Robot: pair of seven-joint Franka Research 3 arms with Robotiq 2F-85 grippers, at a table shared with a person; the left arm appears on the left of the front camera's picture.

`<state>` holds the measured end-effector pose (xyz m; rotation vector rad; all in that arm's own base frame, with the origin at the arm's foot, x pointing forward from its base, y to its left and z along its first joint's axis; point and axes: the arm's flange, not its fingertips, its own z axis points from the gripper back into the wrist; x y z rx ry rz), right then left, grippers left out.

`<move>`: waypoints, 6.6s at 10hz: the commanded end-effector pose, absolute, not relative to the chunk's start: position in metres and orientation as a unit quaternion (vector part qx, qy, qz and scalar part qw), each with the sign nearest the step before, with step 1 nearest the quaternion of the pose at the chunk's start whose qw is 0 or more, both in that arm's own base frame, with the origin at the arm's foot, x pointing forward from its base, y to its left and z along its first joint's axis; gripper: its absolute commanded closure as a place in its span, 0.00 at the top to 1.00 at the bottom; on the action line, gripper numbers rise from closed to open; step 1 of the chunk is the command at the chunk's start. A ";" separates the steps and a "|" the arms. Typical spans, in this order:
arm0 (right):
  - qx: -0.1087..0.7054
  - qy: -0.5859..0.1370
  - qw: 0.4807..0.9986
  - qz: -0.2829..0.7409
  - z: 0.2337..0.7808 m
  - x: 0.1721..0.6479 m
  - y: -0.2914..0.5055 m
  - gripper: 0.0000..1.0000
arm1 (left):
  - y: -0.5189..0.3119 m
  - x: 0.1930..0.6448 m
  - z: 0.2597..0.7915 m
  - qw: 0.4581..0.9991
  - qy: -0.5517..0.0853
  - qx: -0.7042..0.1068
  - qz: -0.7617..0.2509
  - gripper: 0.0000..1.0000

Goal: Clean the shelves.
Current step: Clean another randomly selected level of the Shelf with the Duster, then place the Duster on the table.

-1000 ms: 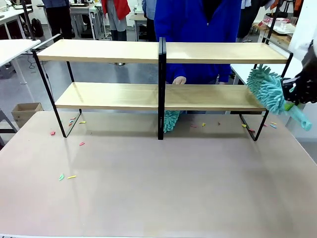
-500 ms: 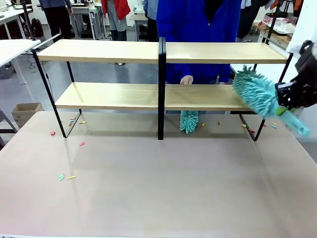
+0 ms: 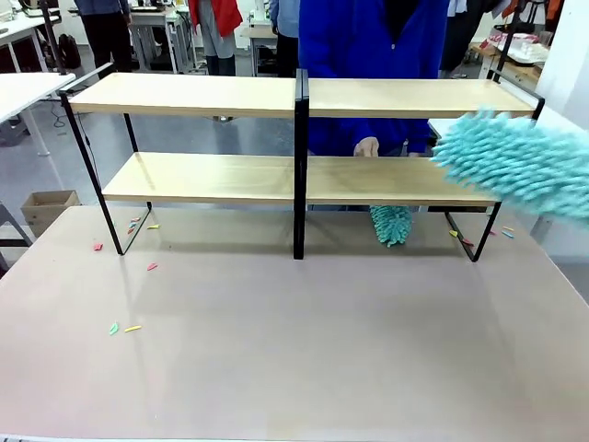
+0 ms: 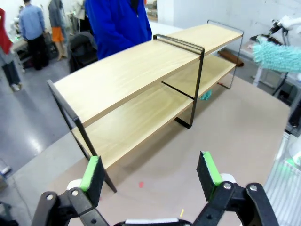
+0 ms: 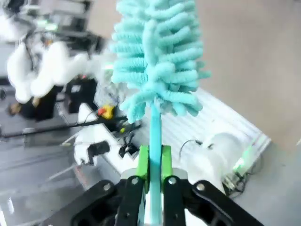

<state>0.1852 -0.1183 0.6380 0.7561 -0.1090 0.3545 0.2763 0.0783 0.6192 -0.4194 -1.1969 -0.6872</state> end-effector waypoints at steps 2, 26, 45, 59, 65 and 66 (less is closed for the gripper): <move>0.476 -0.146 0.835 0.235 0.686 0.177 -0.176 0.12 | 0.078 0.277 0.618 0.748 -0.550 -0.195 -0.317 1.00; 0.494 -0.201 0.776 0.336 0.689 0.153 -0.227 0.12 | 0.055 0.286 0.618 0.742 -0.490 -0.256 -0.380 1.00; 0.407 0.090 0.870 0.265 0.392 0.290 -0.084 0.12 | -0.089 0.363 0.330 0.821 -0.165 -0.468 -0.284 1.00; 0.613 -0.084 0.785 0.039 0.462 0.236 -0.104 1.00 | -0.073 0.380 0.336 0.822 -0.187 -0.491 -0.222 1.00; 0.577 -0.122 0.803 0.083 0.470 0.254 -0.113 1.00 | 0.027 0.381 0.417 0.757 -0.344 -0.546 -0.108 1.00; 0.577 -0.122 0.803 0.083 0.470 0.254 -0.113 1.00 | 0.016 0.386 0.414 0.766 -0.320 -0.544 -0.123 1.00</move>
